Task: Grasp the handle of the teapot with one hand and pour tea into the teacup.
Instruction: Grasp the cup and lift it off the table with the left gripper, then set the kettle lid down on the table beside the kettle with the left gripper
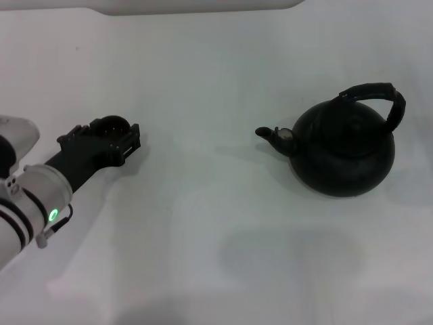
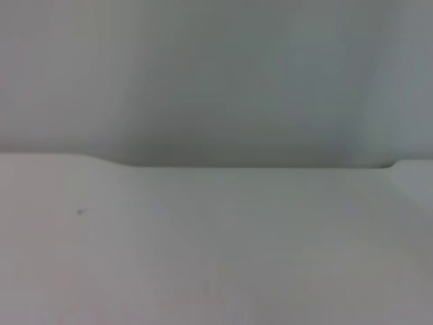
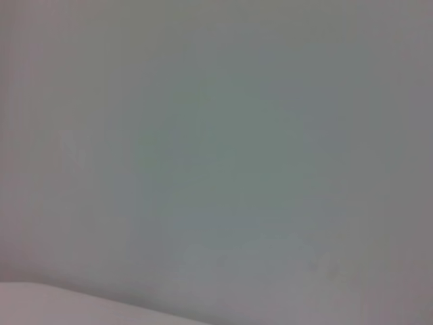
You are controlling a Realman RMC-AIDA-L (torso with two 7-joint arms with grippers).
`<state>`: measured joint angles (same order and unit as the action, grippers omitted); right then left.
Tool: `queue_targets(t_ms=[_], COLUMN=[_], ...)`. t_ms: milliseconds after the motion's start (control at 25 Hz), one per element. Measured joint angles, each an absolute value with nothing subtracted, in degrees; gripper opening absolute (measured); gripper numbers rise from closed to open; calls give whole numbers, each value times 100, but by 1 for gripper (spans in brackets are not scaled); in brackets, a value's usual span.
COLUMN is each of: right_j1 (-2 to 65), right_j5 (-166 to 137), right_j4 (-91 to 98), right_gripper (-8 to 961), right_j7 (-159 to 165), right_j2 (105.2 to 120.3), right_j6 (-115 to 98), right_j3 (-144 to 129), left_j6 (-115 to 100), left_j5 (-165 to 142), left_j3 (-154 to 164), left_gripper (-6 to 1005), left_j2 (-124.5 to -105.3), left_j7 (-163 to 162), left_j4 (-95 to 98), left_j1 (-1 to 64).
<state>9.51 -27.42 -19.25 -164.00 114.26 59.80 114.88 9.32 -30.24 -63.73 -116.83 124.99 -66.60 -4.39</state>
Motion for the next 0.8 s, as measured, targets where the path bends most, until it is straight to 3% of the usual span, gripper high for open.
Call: queue_targets(t_ms=[200,480,800], right_j1=[982,1028,1078], right_j5=[-2742,-2742,-2742], right_j4=[-1924,-1924,-1930], right_gripper=[793,793,793], right_j7=[-16400,-16503,-16528], right_j2=[11426,11426,11434], right_j6=[5911,5792,5718], right_j3=[11488,11461,11457], left_j6=[161,-9,40], left_j5=[-2983,-2576,-2174], left_j3=[-5929,-5460,-4991], left_gripper=[716,717,716], left_j2=[-11399,-10982,-10875], left_j7=[12387,11977,11745], left_j4=[-7132,-7086,-6560], left_j1=[-206,644,1779])
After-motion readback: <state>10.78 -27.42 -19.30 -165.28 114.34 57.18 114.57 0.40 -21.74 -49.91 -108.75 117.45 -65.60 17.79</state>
